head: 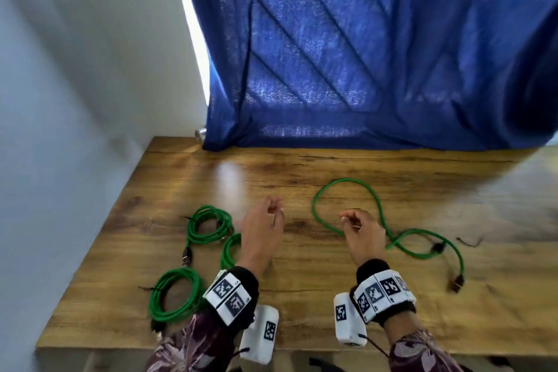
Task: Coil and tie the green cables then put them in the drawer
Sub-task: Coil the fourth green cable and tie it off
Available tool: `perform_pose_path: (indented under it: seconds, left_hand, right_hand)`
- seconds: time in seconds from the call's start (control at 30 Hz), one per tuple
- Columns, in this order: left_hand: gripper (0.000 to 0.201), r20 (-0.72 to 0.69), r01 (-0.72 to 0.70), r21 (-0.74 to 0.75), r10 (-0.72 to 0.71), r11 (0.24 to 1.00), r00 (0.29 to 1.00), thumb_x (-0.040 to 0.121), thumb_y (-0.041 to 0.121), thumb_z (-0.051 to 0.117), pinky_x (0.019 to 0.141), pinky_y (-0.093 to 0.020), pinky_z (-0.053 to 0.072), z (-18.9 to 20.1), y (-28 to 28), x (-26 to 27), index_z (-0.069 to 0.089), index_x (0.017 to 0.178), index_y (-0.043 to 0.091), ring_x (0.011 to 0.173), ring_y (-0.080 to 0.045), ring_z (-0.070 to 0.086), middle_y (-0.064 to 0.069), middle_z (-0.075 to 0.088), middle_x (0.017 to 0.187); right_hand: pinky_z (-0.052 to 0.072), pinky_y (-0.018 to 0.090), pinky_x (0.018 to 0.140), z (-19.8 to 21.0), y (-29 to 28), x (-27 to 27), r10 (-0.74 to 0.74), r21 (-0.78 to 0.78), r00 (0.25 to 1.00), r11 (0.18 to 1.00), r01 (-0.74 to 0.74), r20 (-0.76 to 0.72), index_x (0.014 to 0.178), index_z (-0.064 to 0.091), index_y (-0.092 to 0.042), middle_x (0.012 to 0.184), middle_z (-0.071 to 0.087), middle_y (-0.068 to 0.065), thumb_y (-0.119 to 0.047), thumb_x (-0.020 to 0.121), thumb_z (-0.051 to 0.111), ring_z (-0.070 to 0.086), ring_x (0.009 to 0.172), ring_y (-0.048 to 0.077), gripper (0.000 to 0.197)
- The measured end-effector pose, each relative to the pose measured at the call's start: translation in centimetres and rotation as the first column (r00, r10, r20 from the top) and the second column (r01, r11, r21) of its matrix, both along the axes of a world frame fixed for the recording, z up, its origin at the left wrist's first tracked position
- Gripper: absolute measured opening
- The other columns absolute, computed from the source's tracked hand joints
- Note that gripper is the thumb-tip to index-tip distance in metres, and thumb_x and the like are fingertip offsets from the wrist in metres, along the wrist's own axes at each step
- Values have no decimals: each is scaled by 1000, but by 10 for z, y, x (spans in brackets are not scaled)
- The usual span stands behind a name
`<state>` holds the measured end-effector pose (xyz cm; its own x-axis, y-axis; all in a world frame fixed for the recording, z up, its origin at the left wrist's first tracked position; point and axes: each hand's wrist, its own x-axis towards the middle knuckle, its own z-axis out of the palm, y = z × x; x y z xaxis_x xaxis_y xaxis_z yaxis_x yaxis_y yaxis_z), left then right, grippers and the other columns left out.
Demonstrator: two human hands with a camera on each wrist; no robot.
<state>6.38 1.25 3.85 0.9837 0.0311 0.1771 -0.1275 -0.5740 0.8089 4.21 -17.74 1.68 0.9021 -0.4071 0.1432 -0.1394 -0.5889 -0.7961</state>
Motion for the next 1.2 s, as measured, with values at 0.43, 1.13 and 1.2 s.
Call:
perform_pose_path:
  seconds: [0.43, 1.13, 1.2]
  left_hand:
    - [21, -66, 276, 142, -269, 951, 961, 91, 17, 53, 76, -9, 40, -25, -148, -5, 64, 109, 16, 94, -3, 59, 5, 67, 106]
    - [19, -204, 355, 224, -313, 908, 928, 93, 22, 53, 84, -24, 51, -63, -247, -38, 64, 108, 20, 96, -7, 61, 5, 67, 108]
    - [19, -183, 361, 199, -327, 911, 927, 93, 25, 52, 82, -22, 50, -59, -251, -39, 65, 107, 20, 93, -5, 61, 5, 68, 106]
  right_hand:
    - [50, 32, 79, -23, -172, -36, -95, -131, 961, 989, 63, -260, 95, 68, -15, 111, 61, 9, 9, 82, 48, 61, 92, 25, 33]
    - [52, 30, 76, -62, -267, -63, 180, -272, 917, 919, -287, -357, 100, 70, -19, 98, 64, 4, 2, 83, 60, 63, 82, 20, 29]
    - [54, 32, 72, -57, -266, -61, 214, -262, 929, 918, -296, -302, 95, 72, -18, 93, 65, 4, -3, 79, 68, 63, 79, 19, 22]
